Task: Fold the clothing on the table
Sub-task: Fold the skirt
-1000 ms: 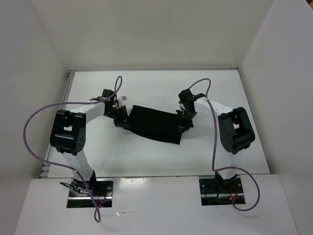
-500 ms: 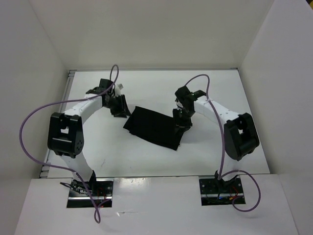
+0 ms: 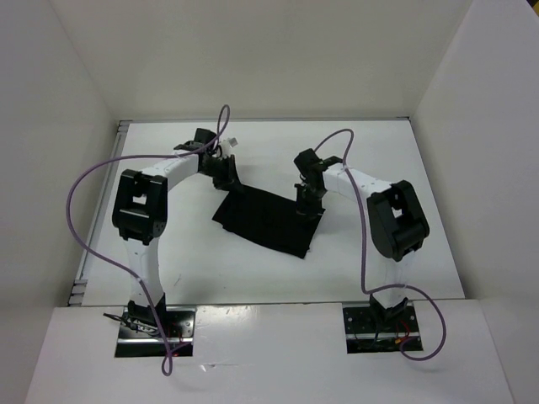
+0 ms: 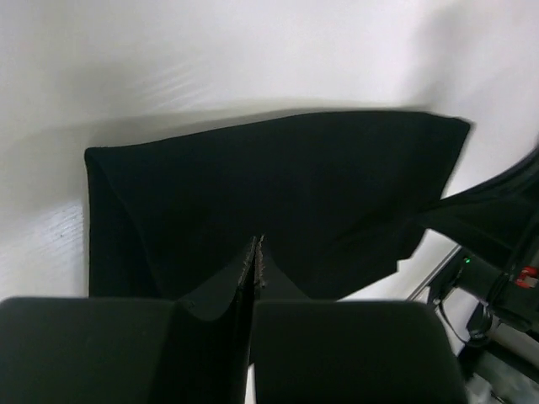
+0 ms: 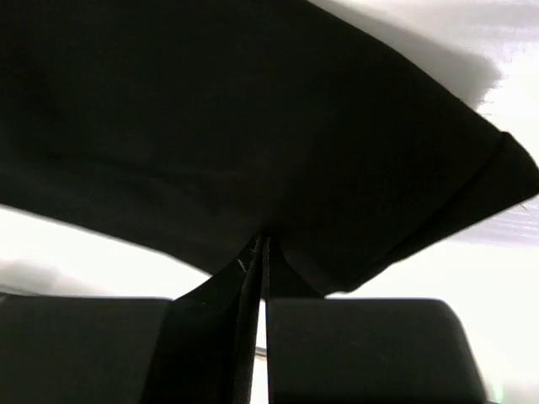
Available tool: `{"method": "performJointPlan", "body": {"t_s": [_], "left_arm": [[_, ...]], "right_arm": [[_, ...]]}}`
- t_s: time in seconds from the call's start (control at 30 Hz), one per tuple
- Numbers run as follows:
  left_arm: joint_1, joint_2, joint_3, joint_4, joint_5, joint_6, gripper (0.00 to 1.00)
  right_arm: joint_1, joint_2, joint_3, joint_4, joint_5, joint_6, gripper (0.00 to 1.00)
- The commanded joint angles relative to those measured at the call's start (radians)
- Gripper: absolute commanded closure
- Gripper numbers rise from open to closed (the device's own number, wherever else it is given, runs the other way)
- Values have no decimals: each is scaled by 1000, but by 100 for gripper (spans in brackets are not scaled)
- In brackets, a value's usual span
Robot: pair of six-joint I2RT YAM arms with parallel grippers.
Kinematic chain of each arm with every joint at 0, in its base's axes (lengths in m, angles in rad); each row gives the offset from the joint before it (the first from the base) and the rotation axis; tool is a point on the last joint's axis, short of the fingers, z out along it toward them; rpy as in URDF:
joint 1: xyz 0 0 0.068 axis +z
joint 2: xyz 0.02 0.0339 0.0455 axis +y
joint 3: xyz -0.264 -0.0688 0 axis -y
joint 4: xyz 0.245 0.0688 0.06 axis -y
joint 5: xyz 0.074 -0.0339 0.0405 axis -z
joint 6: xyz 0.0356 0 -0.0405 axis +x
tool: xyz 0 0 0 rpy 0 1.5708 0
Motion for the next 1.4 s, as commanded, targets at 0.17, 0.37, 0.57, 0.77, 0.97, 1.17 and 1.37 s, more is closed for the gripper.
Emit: {"method": "performJointPlan", "body": {"t_s": [0.17, 0.37, 0.57, 0.77, 0.97, 1.17, 1.37], "left_arm": [[3, 54, -71, 43, -61, 15, 100], [3, 0, -249, 78, -105, -3, 100], [3, -30, -341, 78, -118, -34, 100], [3, -86, -301, 43, -130, -34, 100], [3, -130, -59, -54, -130, -13, 100], [-7, -17, 157, -98, -24, 18, 99], [-36, 147, 311, -109, 130, 58, 99]], "right_arm": [[2, 84, -35, 63, 74, 13, 93], [-48, 188, 27, 63, 123, -28, 93], [-97, 279, 238, 47, 174, -105, 93], [-107, 177, 321, 26, 148, -165, 63], [-165, 20, 185, 26, 127, -195, 45], [-215, 20, 39, 93, -11, -229, 45], [-235, 49, -20, 158, -148, -249, 45]]}}
